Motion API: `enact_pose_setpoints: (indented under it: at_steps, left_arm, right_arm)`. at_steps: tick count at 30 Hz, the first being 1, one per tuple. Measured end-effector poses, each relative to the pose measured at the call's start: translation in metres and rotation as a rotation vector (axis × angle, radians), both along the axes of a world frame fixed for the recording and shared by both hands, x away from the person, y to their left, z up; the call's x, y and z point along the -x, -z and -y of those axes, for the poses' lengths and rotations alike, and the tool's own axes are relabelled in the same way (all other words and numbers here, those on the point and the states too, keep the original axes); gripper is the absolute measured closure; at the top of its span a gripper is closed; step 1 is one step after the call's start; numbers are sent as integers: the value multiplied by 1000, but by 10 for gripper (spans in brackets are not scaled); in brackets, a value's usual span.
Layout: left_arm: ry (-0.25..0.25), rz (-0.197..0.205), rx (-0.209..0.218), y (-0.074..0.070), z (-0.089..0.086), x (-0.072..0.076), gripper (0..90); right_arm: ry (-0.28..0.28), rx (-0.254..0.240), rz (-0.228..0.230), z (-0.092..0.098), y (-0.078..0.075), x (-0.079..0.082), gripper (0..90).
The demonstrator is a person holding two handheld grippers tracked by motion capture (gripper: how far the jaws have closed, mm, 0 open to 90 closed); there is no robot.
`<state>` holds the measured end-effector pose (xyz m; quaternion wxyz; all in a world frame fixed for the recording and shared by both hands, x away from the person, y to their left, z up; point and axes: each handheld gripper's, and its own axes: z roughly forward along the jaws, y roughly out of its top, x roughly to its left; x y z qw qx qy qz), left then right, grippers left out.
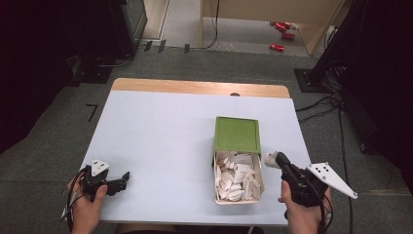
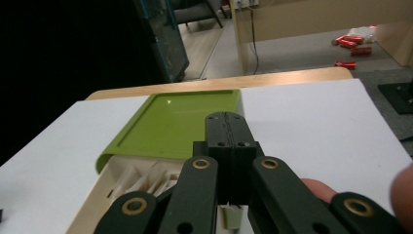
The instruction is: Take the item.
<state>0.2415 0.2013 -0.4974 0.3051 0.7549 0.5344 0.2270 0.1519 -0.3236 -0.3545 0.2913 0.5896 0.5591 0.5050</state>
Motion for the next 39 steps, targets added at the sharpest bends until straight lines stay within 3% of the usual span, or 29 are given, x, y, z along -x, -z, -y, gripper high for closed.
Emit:
enact_pose_setpoints:
  at_steps: [7, 22, 30, 39]
  left_arm:
    - [0, 0, 0, 0, 0, 0, 112]
    - [1, -1, 0, 0, 0, 0, 112]
    - [1, -1, 0, 0, 0, 0, 112]
    - [1, -1, 0, 0, 0, 0, 112]
  right_arm:
    - [54, 3, -9, 17, 10, -3, 900]
    - [162, 0, -88, 52, 48, -11, 900]
    - [226, 56, -145, 65, 74, -16, 900]
    - [236, 92, -189, 65, 93, -23, 900]
